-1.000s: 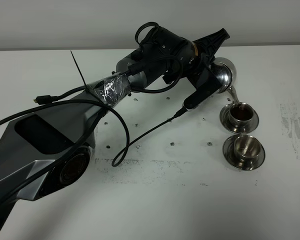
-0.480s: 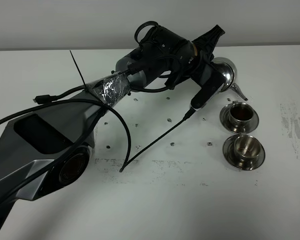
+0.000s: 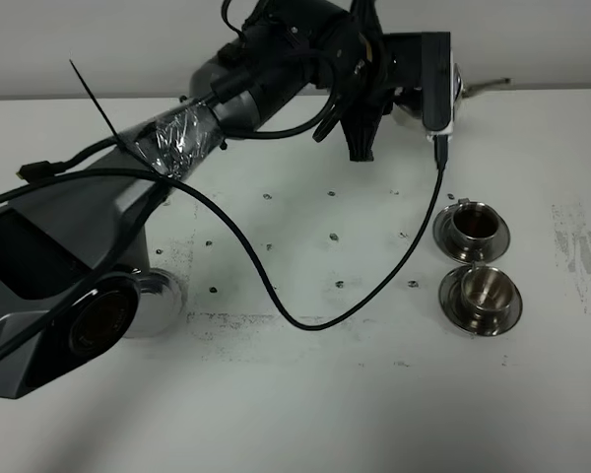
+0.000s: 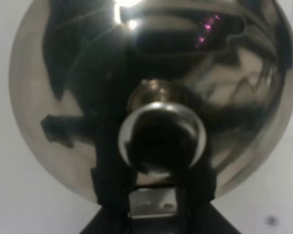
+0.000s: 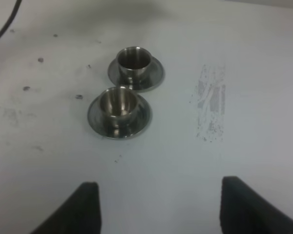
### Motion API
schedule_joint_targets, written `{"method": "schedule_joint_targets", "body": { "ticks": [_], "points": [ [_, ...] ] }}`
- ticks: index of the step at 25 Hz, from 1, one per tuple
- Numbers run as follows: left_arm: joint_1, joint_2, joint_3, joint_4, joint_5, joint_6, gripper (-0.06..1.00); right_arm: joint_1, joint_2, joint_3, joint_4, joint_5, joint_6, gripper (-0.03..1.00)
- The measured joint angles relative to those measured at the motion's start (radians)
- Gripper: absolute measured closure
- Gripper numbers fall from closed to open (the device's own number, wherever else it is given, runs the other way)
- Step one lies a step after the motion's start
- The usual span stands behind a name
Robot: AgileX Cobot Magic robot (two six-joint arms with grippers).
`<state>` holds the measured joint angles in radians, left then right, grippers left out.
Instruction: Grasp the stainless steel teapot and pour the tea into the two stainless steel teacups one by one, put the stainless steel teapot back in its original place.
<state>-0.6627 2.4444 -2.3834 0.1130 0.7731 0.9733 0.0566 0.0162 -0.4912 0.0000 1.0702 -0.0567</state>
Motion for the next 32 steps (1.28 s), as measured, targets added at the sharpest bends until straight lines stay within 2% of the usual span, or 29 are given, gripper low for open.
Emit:
{"method": "schedule_joint_targets", "body": {
  "ticks": [2, 4, 6, 8, 11, 32],
  "points": [
    [0.002, -0.018, -0.001, 0.030, 0.066, -0.173, 0.76, 0.000, 0.000, 0.000, 0.000, 0.000, 0.000, 0.46],
    [0.007, -0.027, -0.002, 0.051, 0.122, -0.300, 0.76, 0.000, 0.000, 0.000, 0.000, 0.000, 0.000, 0.46],
    [0.009, -0.026, -0.002, 0.051, 0.177, -0.376, 0.76, 0.000, 0.000, 0.000, 0.000, 0.000, 0.000, 0.46],
    [0.012, -0.025, -0.002, 0.037, 0.231, -0.410, 0.76, 0.000, 0.000, 0.000, 0.000, 0.000, 0.000, 0.46],
    [0.014, -0.025, -0.002, 0.021, 0.266, -0.420, 0.76, 0.000, 0.000, 0.000, 0.000, 0.000, 0.000, 0.46],
    [0.014, 0.109, -0.002, -0.024, 0.257, -0.423, 0.76, 0.000, 0.000, 0.000, 0.000, 0.000, 0.000, 0.46]
  ]
}}
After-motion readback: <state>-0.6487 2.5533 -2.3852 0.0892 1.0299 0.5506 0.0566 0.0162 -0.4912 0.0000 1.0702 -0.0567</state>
